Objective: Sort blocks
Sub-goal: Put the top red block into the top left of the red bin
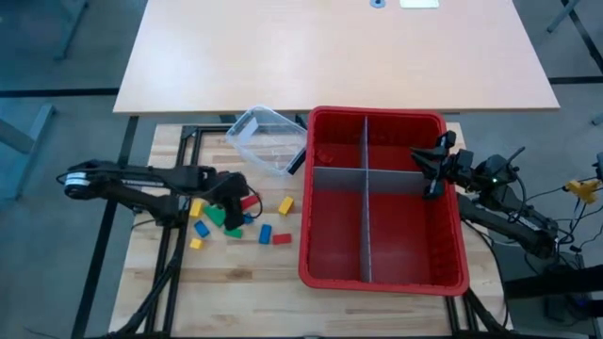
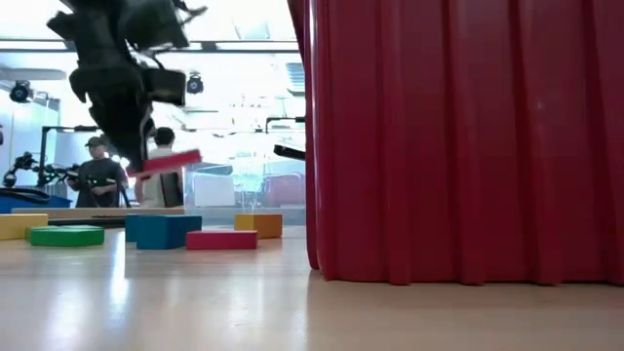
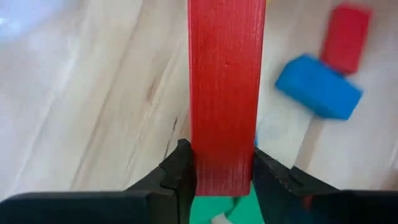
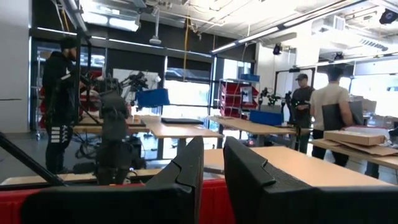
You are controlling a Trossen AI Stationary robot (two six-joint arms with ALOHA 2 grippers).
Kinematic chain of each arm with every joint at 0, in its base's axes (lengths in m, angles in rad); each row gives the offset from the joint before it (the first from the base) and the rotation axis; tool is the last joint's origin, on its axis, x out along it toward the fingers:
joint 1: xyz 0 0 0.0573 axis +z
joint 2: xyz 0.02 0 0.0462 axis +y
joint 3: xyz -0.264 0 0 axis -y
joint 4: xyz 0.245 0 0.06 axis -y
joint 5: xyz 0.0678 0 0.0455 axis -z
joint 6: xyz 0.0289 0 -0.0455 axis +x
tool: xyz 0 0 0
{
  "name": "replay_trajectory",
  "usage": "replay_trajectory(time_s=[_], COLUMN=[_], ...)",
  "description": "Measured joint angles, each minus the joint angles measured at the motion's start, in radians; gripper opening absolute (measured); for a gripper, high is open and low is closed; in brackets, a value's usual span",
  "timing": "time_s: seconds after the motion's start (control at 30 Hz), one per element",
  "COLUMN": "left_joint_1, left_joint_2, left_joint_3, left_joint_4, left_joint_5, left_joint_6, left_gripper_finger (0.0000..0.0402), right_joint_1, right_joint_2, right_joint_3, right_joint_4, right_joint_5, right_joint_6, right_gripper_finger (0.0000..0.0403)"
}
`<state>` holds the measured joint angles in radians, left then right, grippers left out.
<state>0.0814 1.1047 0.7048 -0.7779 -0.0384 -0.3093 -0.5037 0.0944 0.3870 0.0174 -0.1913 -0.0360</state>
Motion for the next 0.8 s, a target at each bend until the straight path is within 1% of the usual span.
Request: replay_trajectory(time_s=[0.17,0.43,0.5,0.63,0.8], left_joint_1=[-0.033,-0.039,-0.038,-0.034,0.007], left_joint_2=[-0.084,-0.171,-0.174,-0.155,-0.095], left_joint_3=[0.001,0.002,0.002,0.002,0.002], left_joint_4=[0.139,0.391,0.485,0.700,0.885], left_joint_5=[-0.047,-0.146,-0.169,-0.181,-0.180], left_joint_6=[0.025,0.193,0.248,0.384,0.491], left_gripper_finger=[0.0101,0.0101,0.0101,0.0101,0.0101], right_joint_1=[0.000,0.000,0.000,0.000,0.000], right_joint_2=[0.000,0.000,0.000,0.000,0.000], right_joint_3=[0.000,0.000,0.000,0.000,0.000], right_joint_4=[0.000,0.003,0.004,0.015,0.023], right_joint_5=[0.000,0.000,0.000,0.000,0.000], right_joint_6=[0.001,0.024,0.024,0.026,0.026], right_gripper_finger=[0.0053,0.0055,0.0051,0.0045,0.0045])
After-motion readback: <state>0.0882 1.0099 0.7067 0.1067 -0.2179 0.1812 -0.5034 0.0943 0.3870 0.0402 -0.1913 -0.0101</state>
